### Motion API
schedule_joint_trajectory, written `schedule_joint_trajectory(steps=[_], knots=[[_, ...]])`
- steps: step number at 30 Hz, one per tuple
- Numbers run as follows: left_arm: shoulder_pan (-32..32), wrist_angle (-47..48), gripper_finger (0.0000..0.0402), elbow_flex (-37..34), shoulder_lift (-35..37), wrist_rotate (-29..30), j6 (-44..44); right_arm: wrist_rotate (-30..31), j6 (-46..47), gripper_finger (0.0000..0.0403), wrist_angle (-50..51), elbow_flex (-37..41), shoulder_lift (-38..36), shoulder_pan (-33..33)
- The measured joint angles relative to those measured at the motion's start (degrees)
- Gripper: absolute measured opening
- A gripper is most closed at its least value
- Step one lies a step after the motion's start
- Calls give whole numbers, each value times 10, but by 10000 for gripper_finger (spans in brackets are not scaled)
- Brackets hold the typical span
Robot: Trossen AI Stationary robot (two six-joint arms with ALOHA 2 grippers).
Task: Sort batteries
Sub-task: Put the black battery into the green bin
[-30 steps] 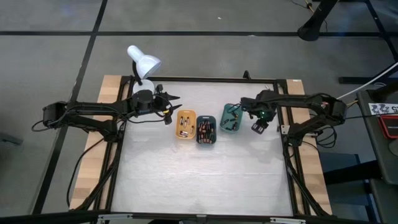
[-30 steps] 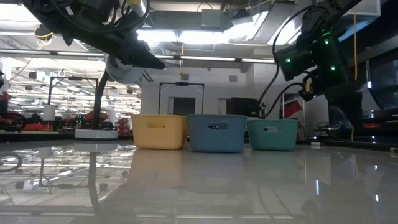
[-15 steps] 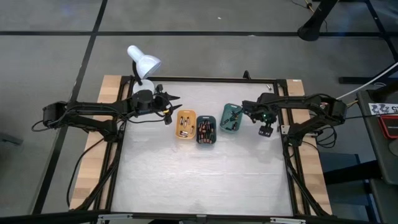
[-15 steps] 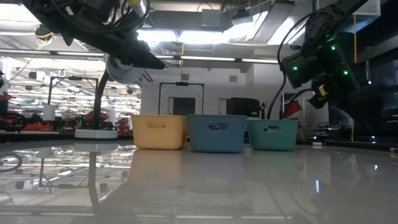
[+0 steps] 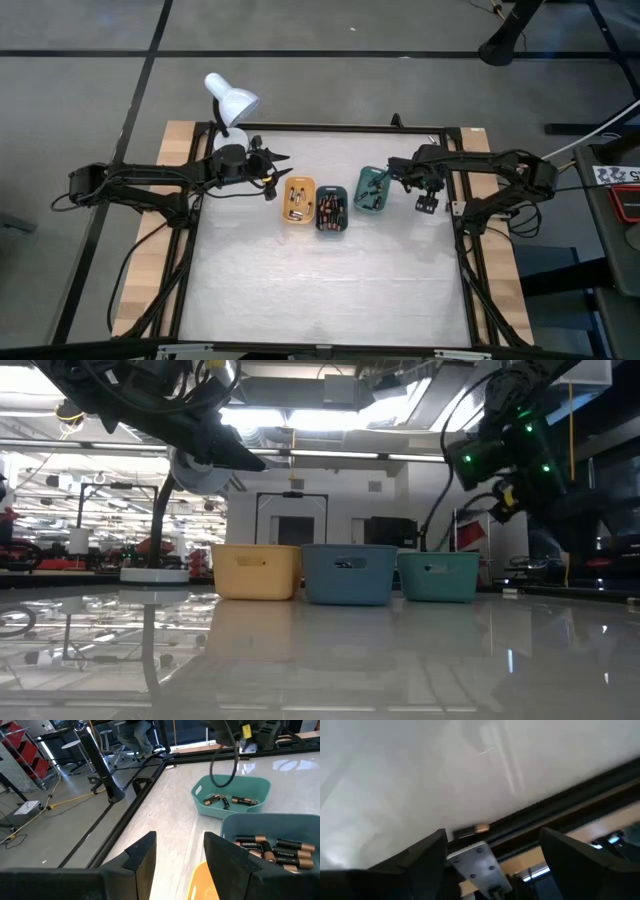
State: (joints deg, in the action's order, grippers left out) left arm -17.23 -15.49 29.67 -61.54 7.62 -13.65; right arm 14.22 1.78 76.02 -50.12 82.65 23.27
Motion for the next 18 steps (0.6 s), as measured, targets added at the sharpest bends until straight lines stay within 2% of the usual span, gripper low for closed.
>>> schedule_joint_trajectory(steps=[3,5,7,11,15,18], knots=[[0,0,156,0,0,0,0,87,48,316,17,-22,0,0],[0,0,156,0,0,0,3,122,96,316,39,-34,0,8],[0,0,156,0,0,0,8,112,144,316,61,-38,0,32],[0,-1,156,0,0,0,9,25,207,316,96,-20,0,84],[0,-1,156,0,0,0,9,54,274,316,142,2,15,115],[0,-1,156,0,0,0,9,59,235,316,132,19,24,125]])
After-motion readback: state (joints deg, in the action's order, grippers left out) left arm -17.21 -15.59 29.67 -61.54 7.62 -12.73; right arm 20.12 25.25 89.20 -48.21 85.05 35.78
